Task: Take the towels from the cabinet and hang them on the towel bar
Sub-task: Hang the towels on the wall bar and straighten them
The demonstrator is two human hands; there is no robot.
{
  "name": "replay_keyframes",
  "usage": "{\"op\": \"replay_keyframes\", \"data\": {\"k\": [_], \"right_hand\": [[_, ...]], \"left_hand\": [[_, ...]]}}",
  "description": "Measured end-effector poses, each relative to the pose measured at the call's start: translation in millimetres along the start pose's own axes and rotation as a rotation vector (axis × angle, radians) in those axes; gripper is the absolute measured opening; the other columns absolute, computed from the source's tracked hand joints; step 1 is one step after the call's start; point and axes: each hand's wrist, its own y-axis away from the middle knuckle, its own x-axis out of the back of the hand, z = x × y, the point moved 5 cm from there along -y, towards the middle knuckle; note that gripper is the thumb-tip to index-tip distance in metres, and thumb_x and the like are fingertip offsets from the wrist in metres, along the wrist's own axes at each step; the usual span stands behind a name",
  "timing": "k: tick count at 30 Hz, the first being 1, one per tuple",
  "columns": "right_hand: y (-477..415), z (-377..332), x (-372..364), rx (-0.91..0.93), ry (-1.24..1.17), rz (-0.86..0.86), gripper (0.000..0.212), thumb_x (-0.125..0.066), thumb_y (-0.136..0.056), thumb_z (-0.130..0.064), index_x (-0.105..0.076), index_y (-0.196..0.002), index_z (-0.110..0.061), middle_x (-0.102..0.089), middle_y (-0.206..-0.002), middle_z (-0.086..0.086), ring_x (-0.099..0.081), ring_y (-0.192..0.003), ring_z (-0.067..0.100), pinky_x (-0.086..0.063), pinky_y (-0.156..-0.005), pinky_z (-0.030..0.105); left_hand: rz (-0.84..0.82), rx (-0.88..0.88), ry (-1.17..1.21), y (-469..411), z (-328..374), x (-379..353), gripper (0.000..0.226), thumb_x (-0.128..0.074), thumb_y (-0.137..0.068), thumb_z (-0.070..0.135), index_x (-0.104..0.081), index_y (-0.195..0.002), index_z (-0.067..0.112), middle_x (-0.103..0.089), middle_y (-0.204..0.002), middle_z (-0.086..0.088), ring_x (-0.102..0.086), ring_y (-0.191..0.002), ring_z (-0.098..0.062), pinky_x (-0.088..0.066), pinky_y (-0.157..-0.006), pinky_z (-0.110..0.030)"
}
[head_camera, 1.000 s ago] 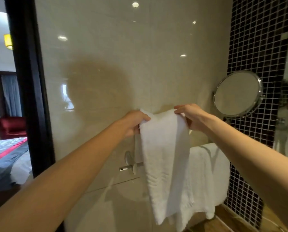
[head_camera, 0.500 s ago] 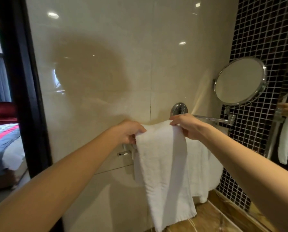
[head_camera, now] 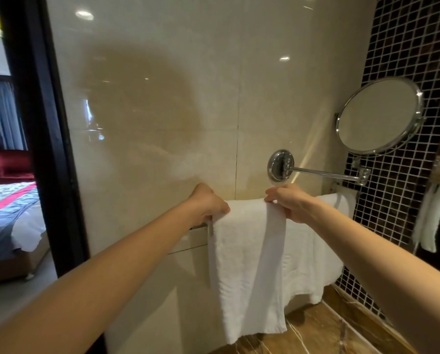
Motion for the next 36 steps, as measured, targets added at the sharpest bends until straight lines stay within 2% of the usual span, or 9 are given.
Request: {"op": "replay_keyframes", "data": {"k": [2, 6, 12, 17, 23, 27, 31, 34, 36], "right_hand": [[0.9, -0.1, -1.1, 0.012, 0.006, 0.015, 0.031, -0.058, -0.086, 0.003, -0.058, -0.117, 0.006, -0.055, -0.122, 0.027, -0.055, -0.085, 0.028, -0.052, -0.083, 0.043], [-0.8, 0.6, -0.8, 0.043, 0.004, 0.045, 0.033, -0.057, -0.085, 0.008, -0.059, -0.118, 0.002, -0.054, -0.125, 0.025, -0.051, -0.091, 0.028, -0.049, -0.081, 0.040], [-4.3, 0.9, -0.3, 0.098, 0.097, 0.026, 0.037, -0.055, -0.084, 0.009, -0.061, -0.118, -0.004, -0.057, -0.113, 0.017, -0.056, -0.096, 0.029, -0.051, -0.082, 0.036], [-3.6, 4.4, -3.1, 0.144, 0.183, -0.005, 0.032, -0.055, -0.083, 0.010, -0.065, -0.110, -0.004, -0.060, -0.098, 0.013, -0.057, -0.092, 0.025, -0.051, -0.085, 0.038], [-2.7, 4.7, -6.0, 0.219, 0.265, -0.052, 0.035, -0.059, -0.081, 0.011, -0.066, -0.111, -0.007, -0.060, -0.111, 0.015, -0.056, -0.100, 0.022, -0.045, -0.081, 0.027], [-1.0, 0.8, -8.0, 0.304, 0.434, -0.066, 0.036, -0.061, -0.081, 0.006, -0.067, -0.115, -0.006, -0.060, -0.106, 0.008, -0.054, -0.099, 0.016, -0.043, -0.081, 0.024], [0.9, 1.0, -12.3, 0.452, 0.589, -0.003, 0.023, -0.063, -0.082, -0.010, -0.074, -0.102, -0.014, -0.070, -0.108, 0.006, -0.062, -0.101, 0.020, -0.050, -0.087, 0.033], [3.0, 3.6, -16.3, 0.531, 0.830, 0.068, 0.019, -0.063, -0.085, -0.021, -0.074, -0.099, -0.026, -0.070, -0.111, -0.003, -0.059, -0.108, 0.021, -0.040, -0.097, 0.037], [4.4, 4.0, -18.5, 0.586, 0.934, 0.099, 0.022, -0.060, -0.086, -0.023, -0.073, -0.102, -0.030, -0.068, -0.115, -0.004, -0.056, -0.111, 0.025, -0.031, -0.096, 0.038]], "left_hand": [[0.022, -0.048, -0.179, 1.3, 4.8, 0.1, 0.066, -0.075, -0.075, 0.008, -0.041, -0.131, 0.000, -0.051, -0.117, -0.015, -0.059, -0.102, -0.031, -0.055, -0.083, -0.039], [0.082, -0.149, -0.419, 2.0, 12.2, -1.0, 0.065, -0.070, -0.081, 0.009, -0.039, -0.139, 0.011, -0.029, -0.142, -0.014, -0.050, -0.117, -0.033, -0.046, -0.098, -0.034], [-0.006, -0.372, -0.525, -0.2, 2.4, -7.8, 0.045, -0.066, -0.078, 0.011, -0.057, -0.122, 0.017, -0.053, -0.124, -0.008, -0.054, -0.111, -0.020, -0.047, -0.097, -0.035], [-0.029, -0.449, -0.584, -0.3, -2.1, -10.3, 0.035, -0.063, -0.078, 0.017, -0.065, -0.113, 0.021, -0.063, -0.115, -0.005, -0.059, -0.107, -0.021, -0.049, -0.095, -0.041], [-0.013, -0.495, -0.720, -1.2, -6.4, -19.6, 0.039, -0.067, -0.082, 0.030, -0.064, -0.119, 0.019, -0.062, -0.124, -0.003, -0.056, -0.115, -0.025, -0.046, -0.098, -0.040], [0.008, -0.514, -0.771, -4.5, -9.4, -23.4, 0.025, -0.064, -0.081, 0.035, -0.069, -0.100, 0.019, -0.067, -0.101, 0.001, -0.060, -0.100, -0.028, -0.046, -0.086, -0.038], [0.074, -0.546, -0.944, 0.7, -4.7, -25.0, 0.013, -0.059, -0.086, 0.037, -0.061, -0.089, 0.024, -0.066, -0.102, 0.000, -0.057, -0.101, -0.025, -0.025, -0.081, -0.039], [0.120, -0.541, -1.110, 5.0, -3.1, -25.1, 0.020, -0.056, -0.086, 0.040, -0.063, -0.089, 0.022, -0.065, -0.095, 0.000, -0.052, -0.101, -0.026, -0.024, -0.084, -0.042], [0.122, -0.536, -1.190, 7.4, -3.2, -25.9, 0.021, -0.053, -0.085, 0.042, -0.054, -0.081, 0.021, -0.063, -0.095, -0.003, -0.046, -0.102, -0.028, -0.026, -0.088, -0.044]]}}
